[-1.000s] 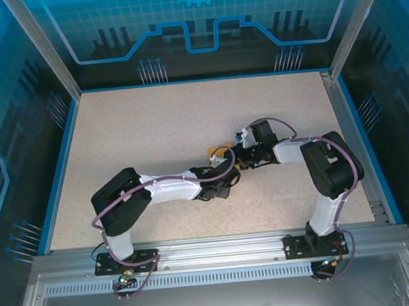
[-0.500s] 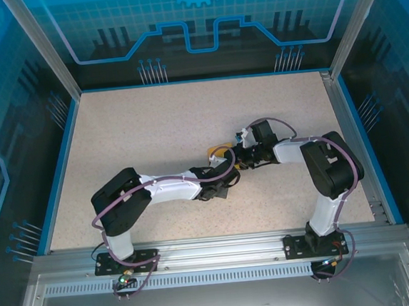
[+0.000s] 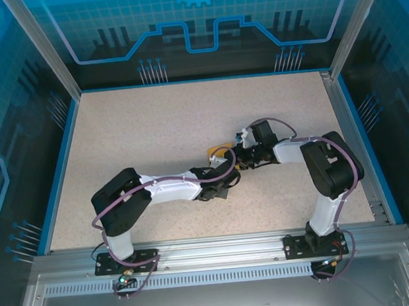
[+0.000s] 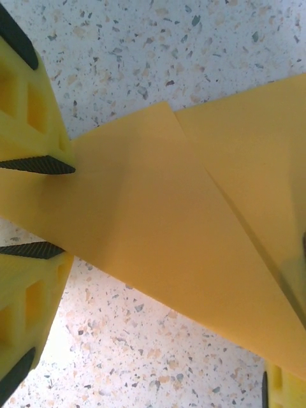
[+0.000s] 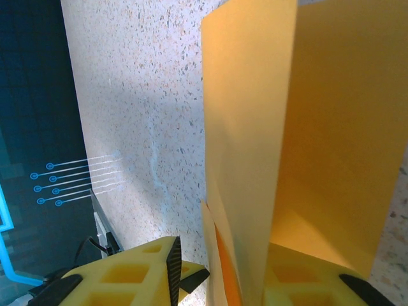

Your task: Fold a paper plane with a square sheet of paper (pick it up from the middle)

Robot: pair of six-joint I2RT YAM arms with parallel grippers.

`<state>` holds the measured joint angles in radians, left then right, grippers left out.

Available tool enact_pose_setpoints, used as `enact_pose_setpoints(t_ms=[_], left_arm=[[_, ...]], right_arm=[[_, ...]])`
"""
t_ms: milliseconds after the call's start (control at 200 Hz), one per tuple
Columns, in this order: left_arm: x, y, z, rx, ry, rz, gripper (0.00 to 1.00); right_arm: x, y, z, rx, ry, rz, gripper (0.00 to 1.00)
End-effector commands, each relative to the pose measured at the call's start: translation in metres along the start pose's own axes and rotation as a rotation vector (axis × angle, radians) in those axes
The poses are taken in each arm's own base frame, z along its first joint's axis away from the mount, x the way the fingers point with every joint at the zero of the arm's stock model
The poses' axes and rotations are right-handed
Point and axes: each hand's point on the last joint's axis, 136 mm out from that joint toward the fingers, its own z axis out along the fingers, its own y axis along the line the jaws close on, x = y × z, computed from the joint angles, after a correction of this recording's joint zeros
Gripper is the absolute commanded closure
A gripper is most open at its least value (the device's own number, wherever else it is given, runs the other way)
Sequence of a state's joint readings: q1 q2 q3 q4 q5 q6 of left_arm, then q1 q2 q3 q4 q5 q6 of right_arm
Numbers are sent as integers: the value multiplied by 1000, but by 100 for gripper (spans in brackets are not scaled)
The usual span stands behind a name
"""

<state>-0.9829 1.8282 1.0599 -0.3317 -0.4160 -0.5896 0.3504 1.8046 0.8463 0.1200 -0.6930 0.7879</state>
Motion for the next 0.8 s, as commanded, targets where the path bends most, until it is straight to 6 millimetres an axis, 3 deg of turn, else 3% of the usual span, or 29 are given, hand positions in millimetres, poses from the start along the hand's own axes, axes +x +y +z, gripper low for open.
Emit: enact_pose_setpoints(t_ms=[0,375,795], left_arm=[[-3,0,0,-25,-18,35,61],[-1,3,2,-50,-17,59,60],[-1,0,2,-65,-26,82,71]], right_arm=[[-5,11,-4,-23,1,-8,70],[-4,11,-4,-20,6,-5,72],[-5,11,-4,-15,-1,-5,72]])
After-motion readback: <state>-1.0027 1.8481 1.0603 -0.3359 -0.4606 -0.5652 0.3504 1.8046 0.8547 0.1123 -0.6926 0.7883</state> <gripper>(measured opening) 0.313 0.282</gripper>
